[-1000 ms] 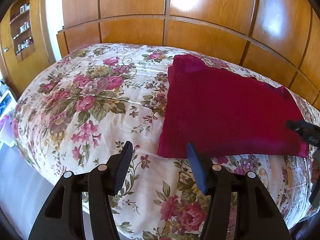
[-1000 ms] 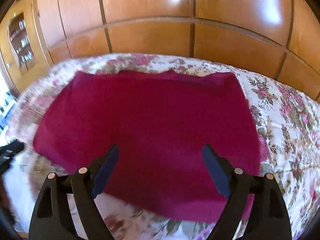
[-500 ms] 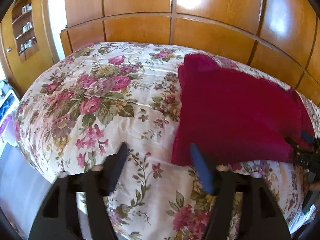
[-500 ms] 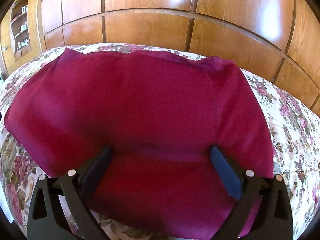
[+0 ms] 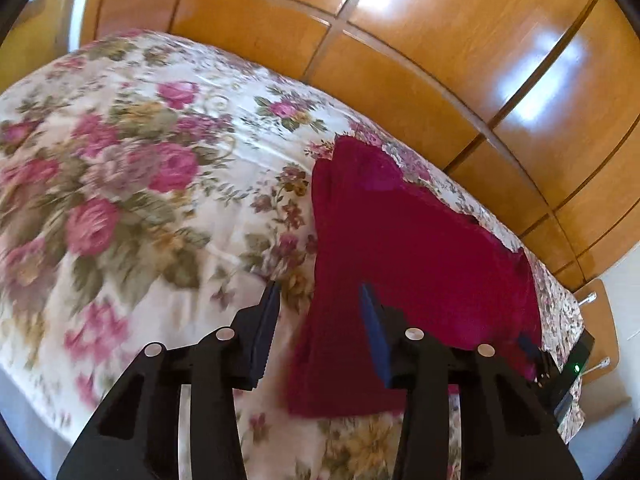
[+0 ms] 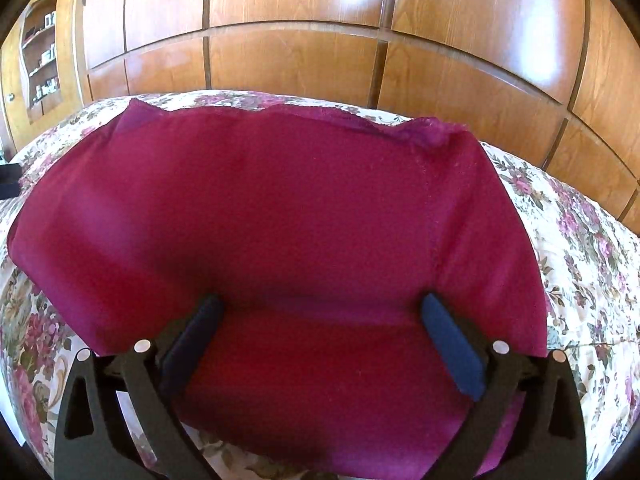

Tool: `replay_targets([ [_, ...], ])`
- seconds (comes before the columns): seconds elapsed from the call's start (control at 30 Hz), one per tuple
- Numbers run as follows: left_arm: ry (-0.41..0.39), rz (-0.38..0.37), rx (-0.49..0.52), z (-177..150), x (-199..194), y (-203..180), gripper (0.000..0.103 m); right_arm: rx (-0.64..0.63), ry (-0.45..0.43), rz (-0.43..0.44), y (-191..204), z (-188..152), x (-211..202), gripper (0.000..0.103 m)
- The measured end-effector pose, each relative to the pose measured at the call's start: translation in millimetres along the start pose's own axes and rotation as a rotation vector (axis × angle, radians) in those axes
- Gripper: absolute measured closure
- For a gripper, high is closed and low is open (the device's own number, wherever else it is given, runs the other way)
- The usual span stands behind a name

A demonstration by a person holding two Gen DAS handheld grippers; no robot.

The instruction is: Fold small clothes

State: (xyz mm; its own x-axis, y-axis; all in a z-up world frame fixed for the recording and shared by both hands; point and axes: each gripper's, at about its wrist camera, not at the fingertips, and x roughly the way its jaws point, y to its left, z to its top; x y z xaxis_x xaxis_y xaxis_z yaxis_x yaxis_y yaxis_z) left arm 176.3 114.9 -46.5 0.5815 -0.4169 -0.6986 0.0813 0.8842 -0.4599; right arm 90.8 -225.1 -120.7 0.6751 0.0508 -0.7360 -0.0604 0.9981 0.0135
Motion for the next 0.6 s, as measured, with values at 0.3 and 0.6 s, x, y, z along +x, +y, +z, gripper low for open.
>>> replay_targets([
  [0.3, 0.033, 0.044, 0.014, 24, 57, -16, 0.095, 0.002, -0.008, 0.002, 0, -1, -1, 0.002],
  [0.6, -0.002, 0.212, 0.0, 11, 63, -10, 0.073, 0.003, -0.009, 0.005, 0, 0, -1, 0.002],
])
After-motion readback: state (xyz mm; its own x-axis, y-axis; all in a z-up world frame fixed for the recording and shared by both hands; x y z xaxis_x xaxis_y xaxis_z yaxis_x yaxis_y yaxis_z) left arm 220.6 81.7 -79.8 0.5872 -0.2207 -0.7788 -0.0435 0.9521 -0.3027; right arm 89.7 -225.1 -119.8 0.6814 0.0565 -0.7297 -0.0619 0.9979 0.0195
